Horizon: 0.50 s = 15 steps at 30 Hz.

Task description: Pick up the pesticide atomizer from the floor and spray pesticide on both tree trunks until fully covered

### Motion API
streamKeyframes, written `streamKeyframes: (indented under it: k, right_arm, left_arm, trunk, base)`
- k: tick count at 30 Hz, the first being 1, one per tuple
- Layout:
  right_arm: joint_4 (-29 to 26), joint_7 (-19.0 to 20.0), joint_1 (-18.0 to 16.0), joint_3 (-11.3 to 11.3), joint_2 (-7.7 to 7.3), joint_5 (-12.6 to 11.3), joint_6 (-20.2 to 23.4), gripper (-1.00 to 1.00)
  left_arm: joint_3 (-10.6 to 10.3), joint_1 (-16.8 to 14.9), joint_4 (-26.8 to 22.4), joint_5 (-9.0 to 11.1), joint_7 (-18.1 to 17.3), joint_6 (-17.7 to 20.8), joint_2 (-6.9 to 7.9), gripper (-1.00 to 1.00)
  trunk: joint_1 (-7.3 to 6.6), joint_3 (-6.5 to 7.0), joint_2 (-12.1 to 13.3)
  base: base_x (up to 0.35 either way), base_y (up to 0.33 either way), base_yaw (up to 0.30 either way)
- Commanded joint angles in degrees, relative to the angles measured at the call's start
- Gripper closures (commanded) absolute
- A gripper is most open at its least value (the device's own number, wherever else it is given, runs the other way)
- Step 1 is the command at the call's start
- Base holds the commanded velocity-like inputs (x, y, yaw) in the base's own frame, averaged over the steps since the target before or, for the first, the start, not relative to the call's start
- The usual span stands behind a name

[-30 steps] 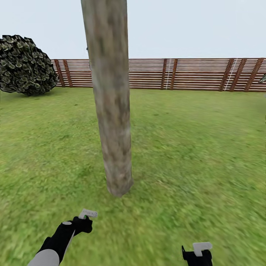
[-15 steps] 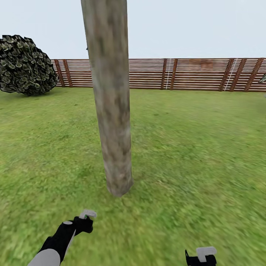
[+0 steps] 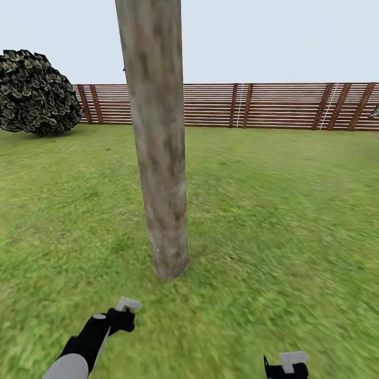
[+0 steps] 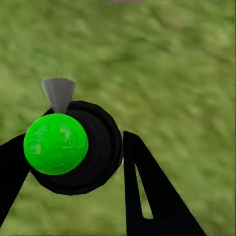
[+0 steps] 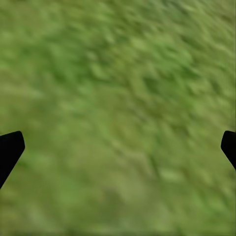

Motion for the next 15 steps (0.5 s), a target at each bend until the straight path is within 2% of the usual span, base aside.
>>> streamKeyframes:
  k: [1,3,5,6,9,11,15]
  right_arm:
    - [-0.09,-0.12,0.00,-0.11,-0.03,-0.20,0.03,-1.00]
    - [-0.17,-0.17,0.00,-0.23,-0.04,-0.38,0.05,-1.00]
    - [-0.16,-0.17,0.00,-0.20,-0.05,-0.42,0.05,-1.00]
    - [-0.14,-0.17,0.00,-0.19,-0.05,-0.41,0.05,-1.00]
    - [-0.05,-0.17,0.00,-0.18,-0.05,-0.36,0.06,-1.00]
    - [-0.03,-0.17,0.00,-0.16,-0.05,-0.36,0.06,-1.00]
    - [-0.03,-0.17,0.00,-0.12,-0.05,-0.35,0.06,-1.00]
  left_arm:
    - [0.03,0.03,0.17,0.35,-0.16,0.10,2.10,1.00]
    - [-0.01,0.18,0.61,0.44,-0.22,0.14,3.52,1.00]
    - [-0.11,0.29,0.77,0.37,-0.12,0.14,3.36,1.00]
    - [-0.19,0.26,0.91,0.30,-0.09,0.15,2.78,1.00]
    - [-0.29,-0.04,1.02,-0.01,-0.07,0.21,-0.81,1.00]
    - [-0.35,-0.28,0.91,-0.04,-0.23,1.67,-2.10,1.00]
    - [-0.37,-0.39,0.31,0.06,-0.31,2.86,-1.04,1.00]
  trunk:
    - [0.00,0.00,0.00]
    - [0.00,0.00,0.00]
    - [0.00,0.00,0.00]
    - [0.00,0.00,0.00]
    - [0.00,0.04,0.00]
    - [0.00,0.08,0.00]
    - [0.00,0.15,0.00]
  base:
    - [0.000,0.000,0.000]
    - [0.000,0.000,0.000]
    - [0.000,0.000,-0.019]
    - [0.000,0.000,-0.116]
    - [0.000,0.000,-0.217]
    - [0.000,0.000,-0.255]
    - [0.000,0.000,-0.239]
